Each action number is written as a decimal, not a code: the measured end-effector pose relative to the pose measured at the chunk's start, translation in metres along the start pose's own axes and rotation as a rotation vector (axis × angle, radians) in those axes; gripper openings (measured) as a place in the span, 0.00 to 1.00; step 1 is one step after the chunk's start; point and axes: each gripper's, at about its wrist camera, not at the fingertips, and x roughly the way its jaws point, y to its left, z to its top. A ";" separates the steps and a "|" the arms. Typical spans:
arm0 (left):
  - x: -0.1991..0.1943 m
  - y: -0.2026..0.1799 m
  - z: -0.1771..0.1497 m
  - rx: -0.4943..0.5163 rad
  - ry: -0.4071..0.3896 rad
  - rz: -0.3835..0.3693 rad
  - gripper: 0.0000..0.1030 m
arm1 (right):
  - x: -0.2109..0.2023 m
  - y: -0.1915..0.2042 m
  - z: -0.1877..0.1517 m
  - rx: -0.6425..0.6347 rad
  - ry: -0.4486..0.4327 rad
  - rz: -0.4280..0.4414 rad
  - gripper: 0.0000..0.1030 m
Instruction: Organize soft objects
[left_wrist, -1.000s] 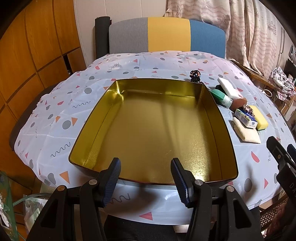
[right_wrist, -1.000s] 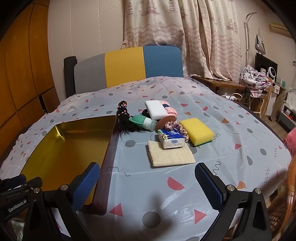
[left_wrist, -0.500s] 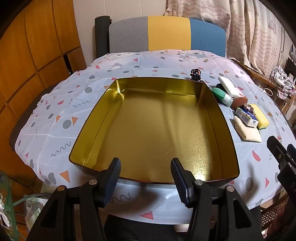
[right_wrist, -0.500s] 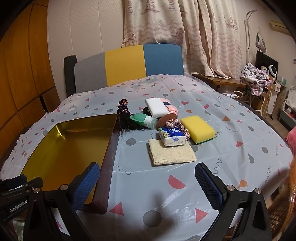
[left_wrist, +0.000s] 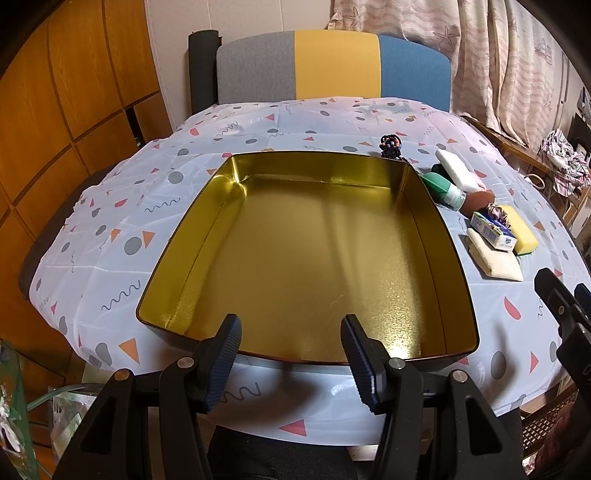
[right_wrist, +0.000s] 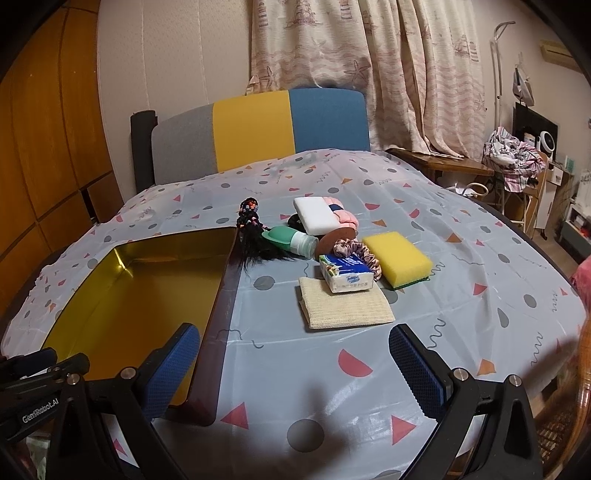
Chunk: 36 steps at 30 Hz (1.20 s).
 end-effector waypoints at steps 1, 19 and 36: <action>0.000 0.000 0.000 0.000 0.000 0.000 0.55 | 0.000 0.001 0.000 -0.002 -0.002 -0.001 1.00; 0.001 -0.002 0.001 -0.028 0.030 -0.153 0.55 | 0.001 -0.023 0.012 0.023 -0.007 -0.031 1.00; -0.015 -0.102 0.028 0.172 0.072 -0.549 0.61 | 0.041 -0.125 0.045 0.113 0.078 -0.237 1.00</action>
